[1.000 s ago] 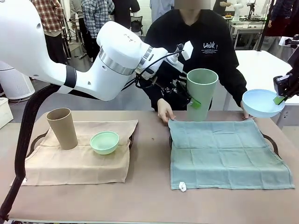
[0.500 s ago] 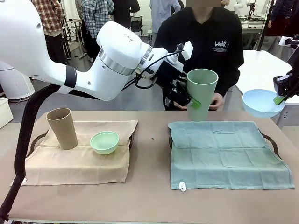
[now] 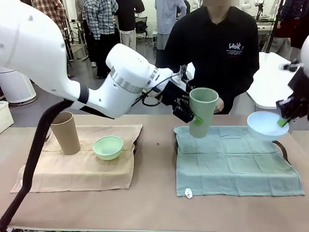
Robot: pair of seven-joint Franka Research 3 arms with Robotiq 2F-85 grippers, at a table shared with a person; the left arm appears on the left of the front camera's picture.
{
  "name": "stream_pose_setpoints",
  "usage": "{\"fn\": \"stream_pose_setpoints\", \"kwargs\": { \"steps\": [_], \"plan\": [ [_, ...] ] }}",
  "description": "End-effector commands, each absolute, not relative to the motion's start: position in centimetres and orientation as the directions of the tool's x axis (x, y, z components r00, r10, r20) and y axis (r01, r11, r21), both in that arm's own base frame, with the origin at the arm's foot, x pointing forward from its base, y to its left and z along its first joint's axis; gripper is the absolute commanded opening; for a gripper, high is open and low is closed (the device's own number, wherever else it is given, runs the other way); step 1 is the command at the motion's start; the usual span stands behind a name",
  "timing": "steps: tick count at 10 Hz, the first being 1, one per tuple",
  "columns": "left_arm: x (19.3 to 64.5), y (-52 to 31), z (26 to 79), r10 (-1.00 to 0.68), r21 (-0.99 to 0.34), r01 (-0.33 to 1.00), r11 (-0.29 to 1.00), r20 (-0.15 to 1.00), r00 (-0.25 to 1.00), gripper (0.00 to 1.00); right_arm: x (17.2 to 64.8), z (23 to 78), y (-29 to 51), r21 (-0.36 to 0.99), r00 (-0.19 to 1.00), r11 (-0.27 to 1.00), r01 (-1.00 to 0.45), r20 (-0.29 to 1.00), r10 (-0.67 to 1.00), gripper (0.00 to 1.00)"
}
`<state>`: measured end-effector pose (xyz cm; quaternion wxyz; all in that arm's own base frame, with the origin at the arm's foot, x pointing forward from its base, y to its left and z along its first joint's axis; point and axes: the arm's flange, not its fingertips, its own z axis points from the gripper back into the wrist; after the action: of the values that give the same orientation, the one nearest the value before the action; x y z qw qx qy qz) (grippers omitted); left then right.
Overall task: Set up a tray with a mat and arrange the tableware.
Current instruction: Place the Picnic Bowl and Reusable plastic cup back onto the Handle tray in front of the human's position.
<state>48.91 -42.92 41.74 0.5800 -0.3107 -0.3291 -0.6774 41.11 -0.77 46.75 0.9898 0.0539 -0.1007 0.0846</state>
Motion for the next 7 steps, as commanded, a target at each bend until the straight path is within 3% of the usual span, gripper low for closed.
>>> {"fn": "stream_pose_setpoints", "kwargs": {
  "steps": [1, 3, 6, 7],
  "plan": [
    [50.4, -44.1, 40.2, -0.560, 0.117, 0.988, -0.097, 0.815, -0.151, 0.85, 43.3, 43.1, -1.7, 0.093, 0.965, 0.973, -0.213, 0.175, 0.195, 0.04],
    [50.8, -44.7, 39.5, -0.547, 0.101, 0.992, -0.076, 0.828, -0.126, 0.85, 43.9, 41.9, -1.9, 0.147, 0.973, 0.977, -0.154, 0.192, 0.125, 0.04],
    [51.0, -44.2, 38.2, -0.577, 0.076, 0.993, -0.095, 0.808, -0.117, 0.85, 43.4, 40.7, -1.9, 0.107, 0.978, 0.979, -0.171, 0.141, 0.155, 0.04],
    [50.6, -44.6, 38.2, -0.573, 0.109, 0.986, -0.125, 0.804, -0.162, 0.85, 43.9, 41.0, -2.4, 0.130, 0.967, 0.973, -0.192, 0.197, 0.164, 0.04]
  ]
}}
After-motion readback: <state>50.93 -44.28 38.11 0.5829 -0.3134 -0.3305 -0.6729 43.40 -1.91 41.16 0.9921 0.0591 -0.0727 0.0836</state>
